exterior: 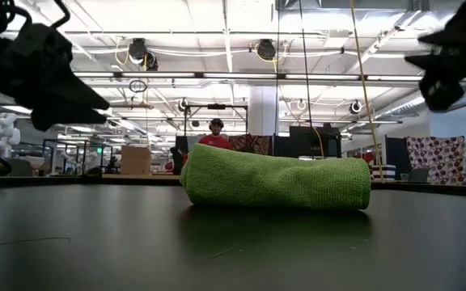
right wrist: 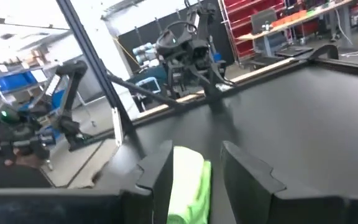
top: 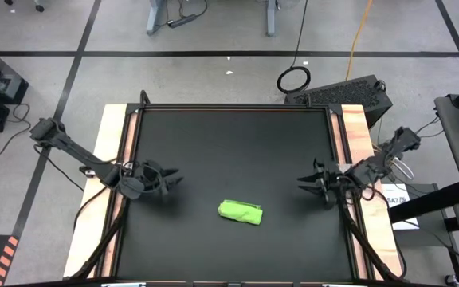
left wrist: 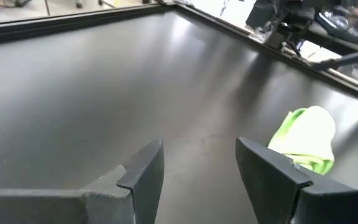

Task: Roll towel
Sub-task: Return to Home Position

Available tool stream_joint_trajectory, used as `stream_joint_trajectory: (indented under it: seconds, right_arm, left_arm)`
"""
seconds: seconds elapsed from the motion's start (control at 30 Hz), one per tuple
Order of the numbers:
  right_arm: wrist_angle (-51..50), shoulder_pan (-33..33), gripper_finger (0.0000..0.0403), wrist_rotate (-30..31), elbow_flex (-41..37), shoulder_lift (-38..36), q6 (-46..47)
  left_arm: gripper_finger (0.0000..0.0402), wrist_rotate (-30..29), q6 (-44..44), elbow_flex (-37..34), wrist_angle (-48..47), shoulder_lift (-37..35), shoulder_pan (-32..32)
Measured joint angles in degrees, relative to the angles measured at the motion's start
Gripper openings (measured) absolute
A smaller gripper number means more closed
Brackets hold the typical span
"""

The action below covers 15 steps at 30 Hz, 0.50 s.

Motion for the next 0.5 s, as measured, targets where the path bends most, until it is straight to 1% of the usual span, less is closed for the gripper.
stream_joint_trajectory:
  seconds: [0.07,0.1,0.2,0.27,0.4,0.5]
  right_arm:
    - [1.8,0.0,0.0125,0.3,-4.0,-1.6,-0.5]
    - [0.4,-0.1,0.0125,0.6,-4.0,-2.0,-0.7]
    - [2.6,-0.2,0.0125,1.4,-3.8,-1.2,-5.6]
    - [1.5,-0.3,0.0125,1.3,-3.9,-1.4,-8.1]
    - [0.6,-0.3,0.0125,1.1,-3.9,-1.0,-11.4]
    - [0.6,-0.3,0.0125,0.9,-3.9,-1.0,-13.9]
  left_arm:
    - [0.0203,-1.2,0.0,-2.0,3.1,0.0,0.0]
    - [0.0203,-1.7,0.0,-3.1,4.5,0.0,0.0]
    - [0.0203,-1.9,0.0,-5.7,7.3,0.0,0.0]
    - [0.0203,-2.0,-0.1,-7.5,9.0,0.0,0.0]
    - [0.0203,-3.6,-1.5,-8.6,8.7,0.1,0.0]
    - [0.0203,-5.8,-0.1,-8.7,8.1,0.2,0.0]
